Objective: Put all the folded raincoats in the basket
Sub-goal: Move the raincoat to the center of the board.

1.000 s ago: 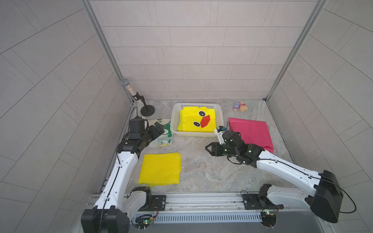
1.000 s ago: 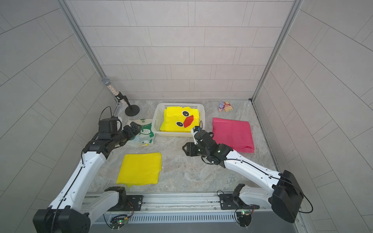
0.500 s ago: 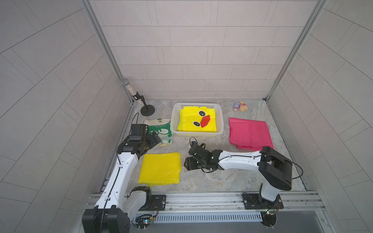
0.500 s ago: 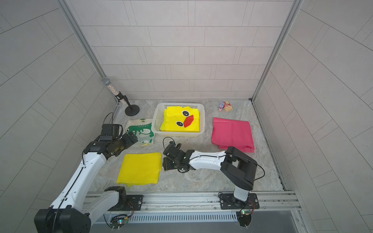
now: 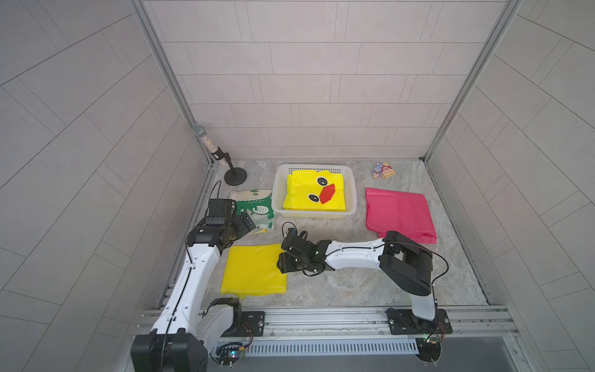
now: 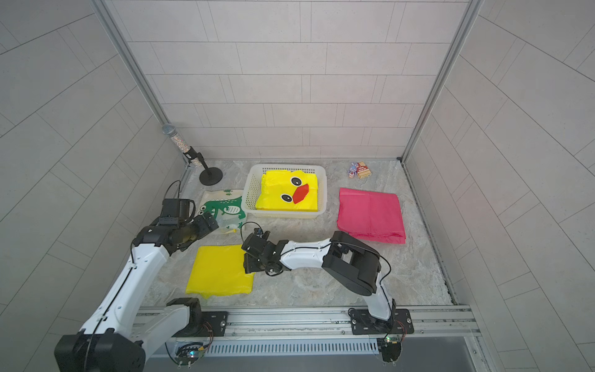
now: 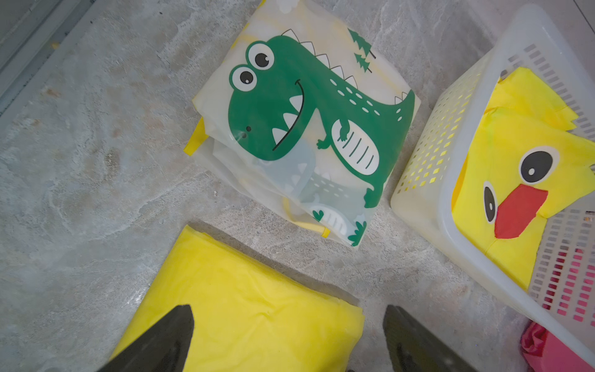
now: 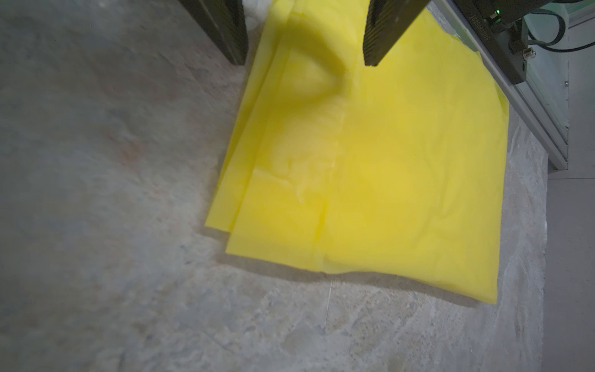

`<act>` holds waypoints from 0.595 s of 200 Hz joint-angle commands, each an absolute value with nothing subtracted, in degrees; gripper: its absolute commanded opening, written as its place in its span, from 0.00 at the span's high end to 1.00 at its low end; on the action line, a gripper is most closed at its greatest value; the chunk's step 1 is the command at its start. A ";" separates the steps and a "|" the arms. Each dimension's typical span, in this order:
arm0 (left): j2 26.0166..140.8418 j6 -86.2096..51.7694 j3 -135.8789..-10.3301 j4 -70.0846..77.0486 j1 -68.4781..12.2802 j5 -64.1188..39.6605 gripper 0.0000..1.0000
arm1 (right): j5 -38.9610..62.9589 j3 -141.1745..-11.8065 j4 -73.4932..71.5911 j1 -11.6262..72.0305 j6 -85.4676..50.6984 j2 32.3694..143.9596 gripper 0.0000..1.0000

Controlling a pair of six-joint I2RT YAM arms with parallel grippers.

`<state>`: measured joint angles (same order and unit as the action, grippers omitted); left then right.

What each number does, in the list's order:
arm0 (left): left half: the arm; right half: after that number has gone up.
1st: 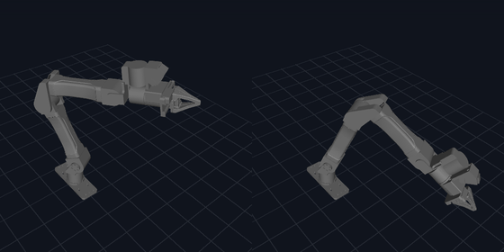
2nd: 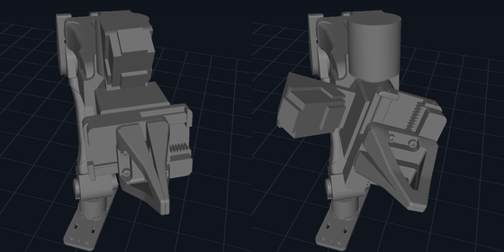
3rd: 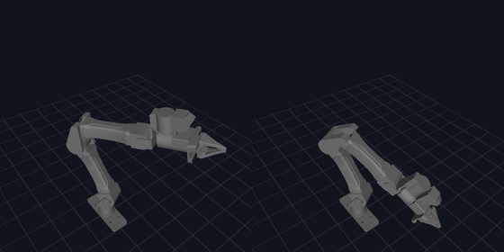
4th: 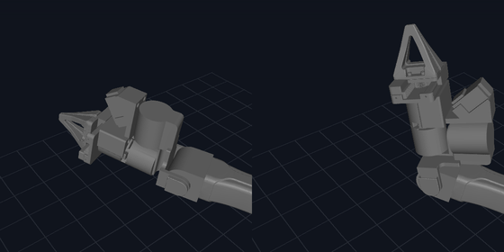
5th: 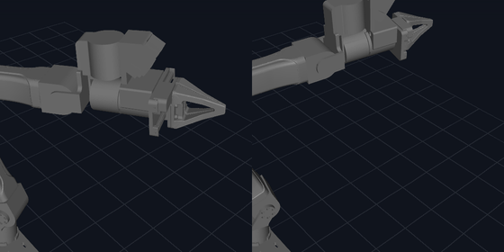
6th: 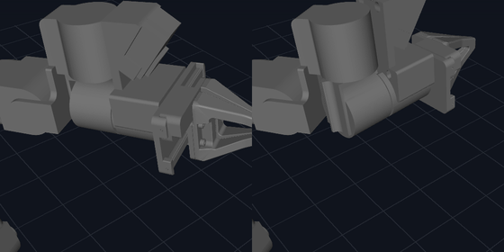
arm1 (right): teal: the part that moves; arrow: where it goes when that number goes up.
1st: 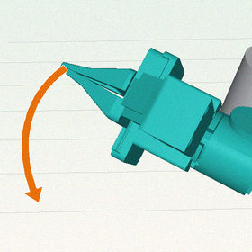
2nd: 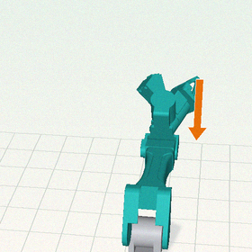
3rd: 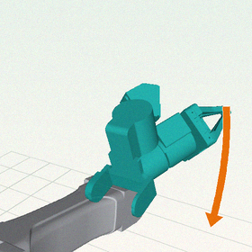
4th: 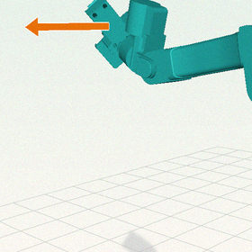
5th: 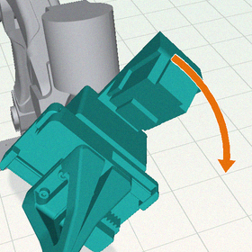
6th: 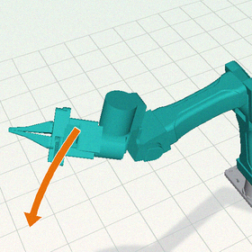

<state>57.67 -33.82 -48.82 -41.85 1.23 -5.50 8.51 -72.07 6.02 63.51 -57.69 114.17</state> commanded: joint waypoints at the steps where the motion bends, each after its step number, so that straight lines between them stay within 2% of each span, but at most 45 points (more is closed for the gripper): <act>1: 56.74 -33.23 -48.10 -41.65 1.68 -5.77 0.00 | 6.44 -73.21 12.84 64.25 -57.70 117.82 0.41; 25: 56.56 -33.09 -48.25 -41.66 1.80 -6.12 0.00 | 5.26 -74.56 14.92 64.25 -57.66 119.63 0.48; 41: 56.25 -33.13 -48.10 -41.53 1.83 -6.23 0.00 | 4.94 -75.25 15.66 64.30 -57.57 120.51 0.56; 52: 56.05 -33.13 -47.95 -41.40 1.84 -6.30 0.00 | 4.92 -76.01 16.25 64.28 -57.27 121.16 0.65; 77: 55.92 -33.20 -47.68 -40.96 1.96 -6.76 0.00 | 5.10 -78.49 18.03 64.25 -56.28 122.64 0.93; 86: 55.90 -33.22 -47.58 -40.86 1.94 -6.92 0.00 | 5.03 -79.28 18.66 64.29 -55.93 122.91 0.99; 119: 55.86 -33.05 -47.47 -40.87 1.98 -7.67 0.00 | 3.20 -79.10 20.89 64.16 -54.86 121.47 1.00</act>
